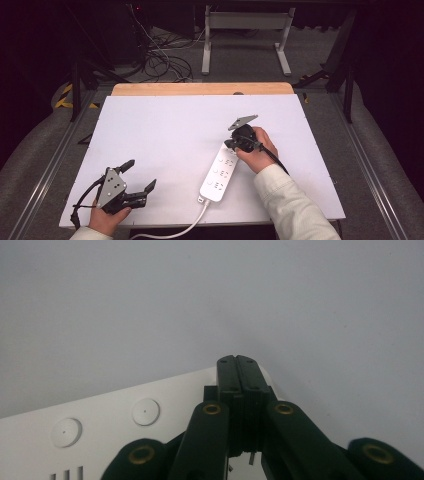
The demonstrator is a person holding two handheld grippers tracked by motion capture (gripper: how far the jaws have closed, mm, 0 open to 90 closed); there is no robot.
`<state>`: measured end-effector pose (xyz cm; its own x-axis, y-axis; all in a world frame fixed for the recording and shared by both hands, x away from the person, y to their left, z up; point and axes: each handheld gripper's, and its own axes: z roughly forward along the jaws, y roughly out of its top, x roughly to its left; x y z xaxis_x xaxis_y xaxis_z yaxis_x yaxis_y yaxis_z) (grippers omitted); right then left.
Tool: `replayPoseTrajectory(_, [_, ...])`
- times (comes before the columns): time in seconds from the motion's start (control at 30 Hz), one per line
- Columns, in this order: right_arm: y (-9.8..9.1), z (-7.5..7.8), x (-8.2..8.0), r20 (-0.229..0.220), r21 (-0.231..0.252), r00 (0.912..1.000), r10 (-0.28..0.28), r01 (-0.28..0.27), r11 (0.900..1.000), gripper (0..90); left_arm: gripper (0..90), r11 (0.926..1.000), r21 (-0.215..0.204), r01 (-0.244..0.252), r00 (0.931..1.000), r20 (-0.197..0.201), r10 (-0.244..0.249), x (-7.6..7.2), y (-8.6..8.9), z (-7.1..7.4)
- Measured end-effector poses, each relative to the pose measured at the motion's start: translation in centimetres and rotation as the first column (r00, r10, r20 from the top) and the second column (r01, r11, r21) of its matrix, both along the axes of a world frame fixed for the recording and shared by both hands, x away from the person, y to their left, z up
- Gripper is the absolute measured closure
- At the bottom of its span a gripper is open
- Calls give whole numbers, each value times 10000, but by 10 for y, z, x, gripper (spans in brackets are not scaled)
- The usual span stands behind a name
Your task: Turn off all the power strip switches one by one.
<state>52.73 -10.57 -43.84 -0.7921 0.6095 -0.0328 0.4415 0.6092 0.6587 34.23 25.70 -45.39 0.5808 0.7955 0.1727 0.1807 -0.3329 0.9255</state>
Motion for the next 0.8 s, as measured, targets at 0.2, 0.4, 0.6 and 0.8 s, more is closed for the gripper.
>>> replayPoseTrajectory(0.2, [2,-4,2,-103,3,9999,123,-123,9999,900,137,10000,18,-2,10000,-14,2,0,0,0])
replayPoseTrajectory(0.4, [6,-7,1,-116,-94,9998,190,-191,9998,900,137,10000,15,-1,10000,-17,1,0,0,0])
replayPoseTrajectory(0.6, [8,-10,0,-89,-49,9999,140,-141,9999,900,137,10000,82,16,10000,28,-16,0,0,0])
replayPoseTrajectory(0.8, [7,-12,-1,-45,96,10000,-15,15,10000,900,137,10000,26,30,10000,-2,-30,-1,-1,0])
